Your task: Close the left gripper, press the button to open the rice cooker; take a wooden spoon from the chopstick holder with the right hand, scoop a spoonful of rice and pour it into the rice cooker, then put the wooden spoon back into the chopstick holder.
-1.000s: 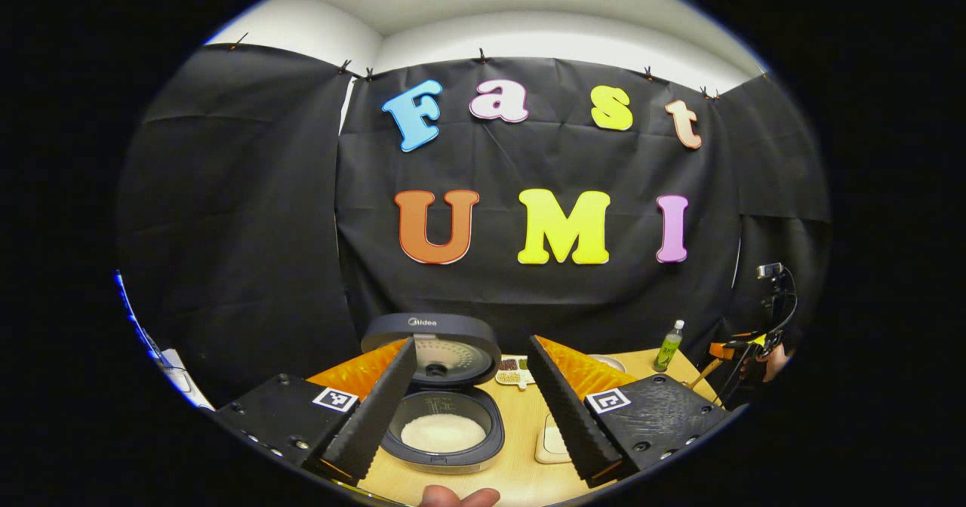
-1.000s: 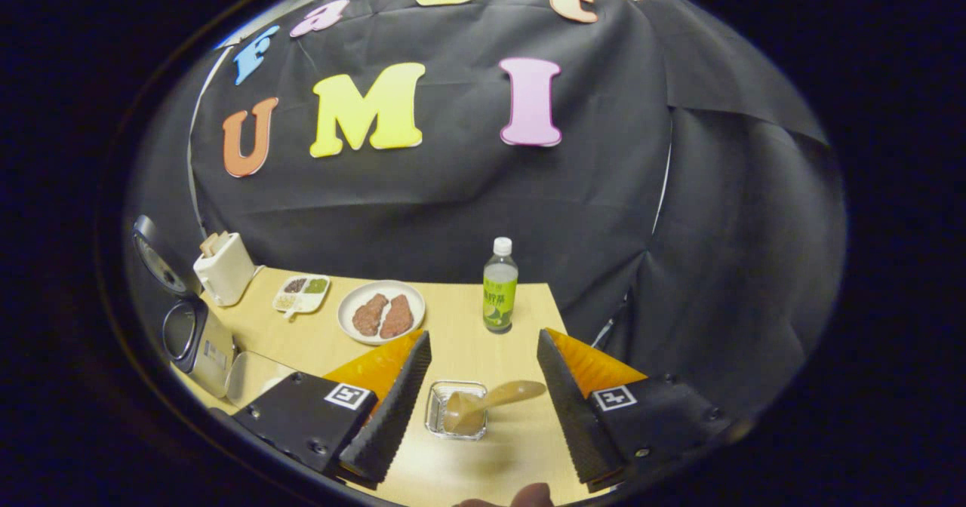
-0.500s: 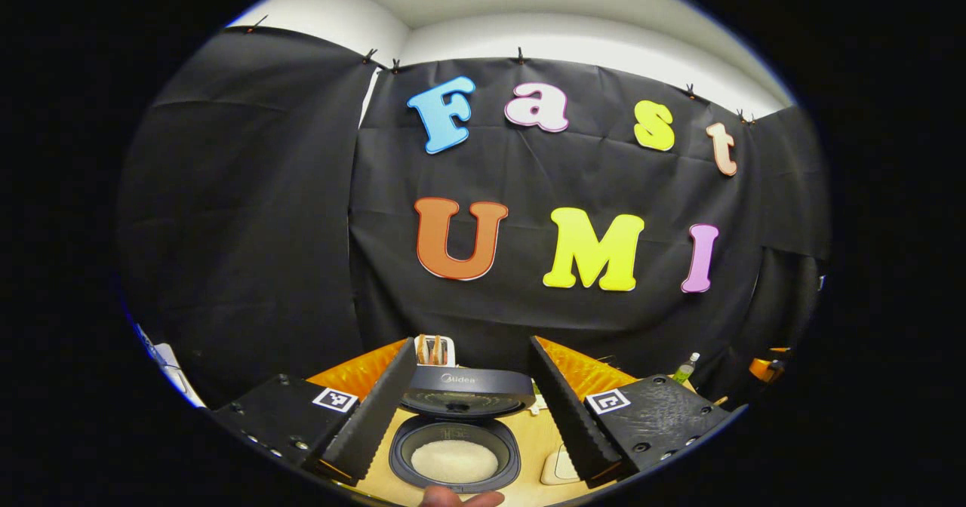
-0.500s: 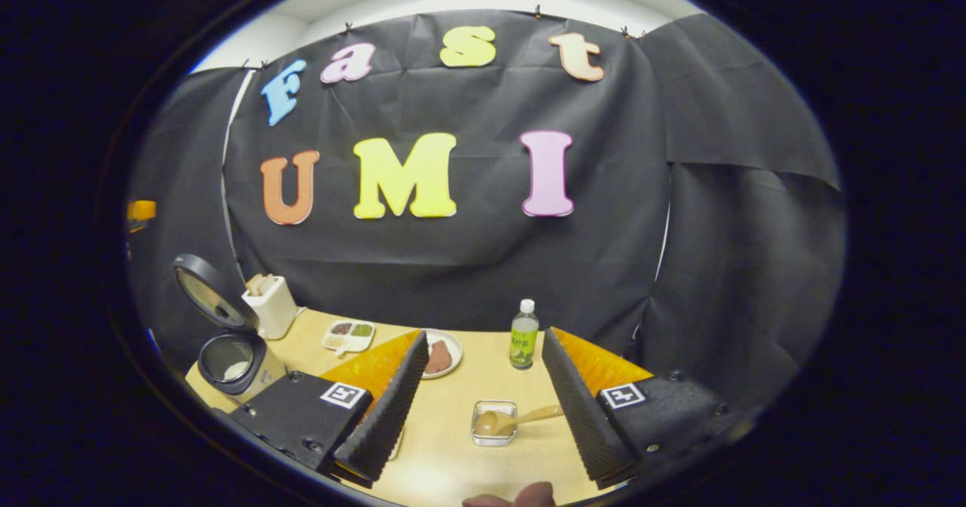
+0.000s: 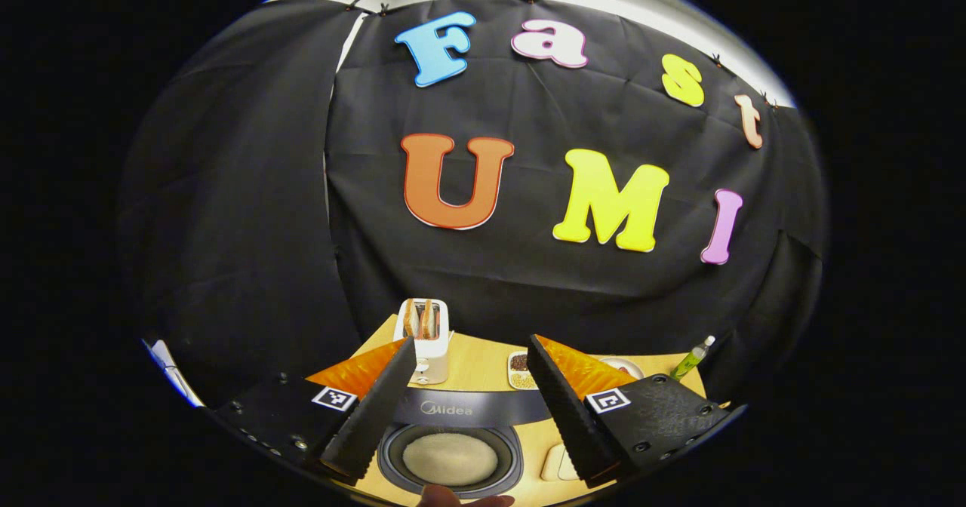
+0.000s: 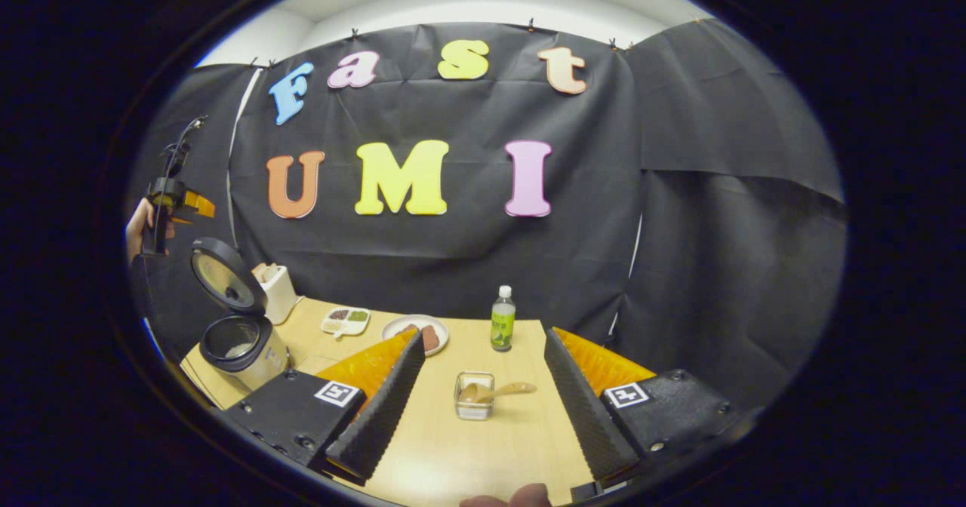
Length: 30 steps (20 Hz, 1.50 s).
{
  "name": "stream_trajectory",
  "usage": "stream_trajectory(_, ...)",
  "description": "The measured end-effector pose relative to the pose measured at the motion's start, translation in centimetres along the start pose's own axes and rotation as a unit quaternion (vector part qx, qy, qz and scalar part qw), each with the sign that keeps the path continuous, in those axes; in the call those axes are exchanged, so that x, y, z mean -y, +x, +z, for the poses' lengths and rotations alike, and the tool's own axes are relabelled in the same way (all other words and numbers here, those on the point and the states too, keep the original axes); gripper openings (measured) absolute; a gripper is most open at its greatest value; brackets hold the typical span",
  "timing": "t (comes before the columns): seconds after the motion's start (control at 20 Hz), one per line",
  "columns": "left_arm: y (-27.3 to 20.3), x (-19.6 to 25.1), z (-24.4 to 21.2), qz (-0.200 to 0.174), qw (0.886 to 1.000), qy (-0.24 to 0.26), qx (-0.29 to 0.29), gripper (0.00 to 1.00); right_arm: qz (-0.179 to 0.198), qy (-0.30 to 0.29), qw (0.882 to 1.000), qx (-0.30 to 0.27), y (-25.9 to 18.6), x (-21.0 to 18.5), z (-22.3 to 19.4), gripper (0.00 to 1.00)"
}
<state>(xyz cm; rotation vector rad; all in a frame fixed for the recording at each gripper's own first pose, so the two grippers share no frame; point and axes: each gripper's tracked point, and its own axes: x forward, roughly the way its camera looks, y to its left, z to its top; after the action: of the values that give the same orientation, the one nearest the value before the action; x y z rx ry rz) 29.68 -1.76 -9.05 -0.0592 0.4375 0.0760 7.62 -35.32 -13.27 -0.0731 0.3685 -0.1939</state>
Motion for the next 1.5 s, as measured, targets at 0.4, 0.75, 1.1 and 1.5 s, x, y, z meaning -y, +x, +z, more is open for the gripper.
stream_trajectory(0.4, 1.4, -1.3, -3.5, 0.018, 0.998, 0.033, -0.045, 0.95, 0.005, 0.015, 1.0, 0.0, -1.8, -0.4, -0.5, 1.0)
stream_trajectory(0.75, -1.7, -1.1, -7.1, 0.0, 0.999, 0.02, -0.035, 0.98, 0.041, 0.036, 0.998, 0.01, -1.7, -4.9, 1.7, 1.0)
stream_trajectory(1.1, -6.2, -1.3, -14.8, -0.011, 0.999, 0.007, -0.03, 0.98, 0.054, 0.066, 0.995, 0.045, -6.1, -10.1, 3.6, 1.0)
stream_trajectory(1.5, -7.3, -1.6, -21.6, -0.005, 0.999, 0.009, -0.039, 0.97, 0.059, 0.049, 0.996, 0.05, -9.5, -12.6, 3.0, 1.0)
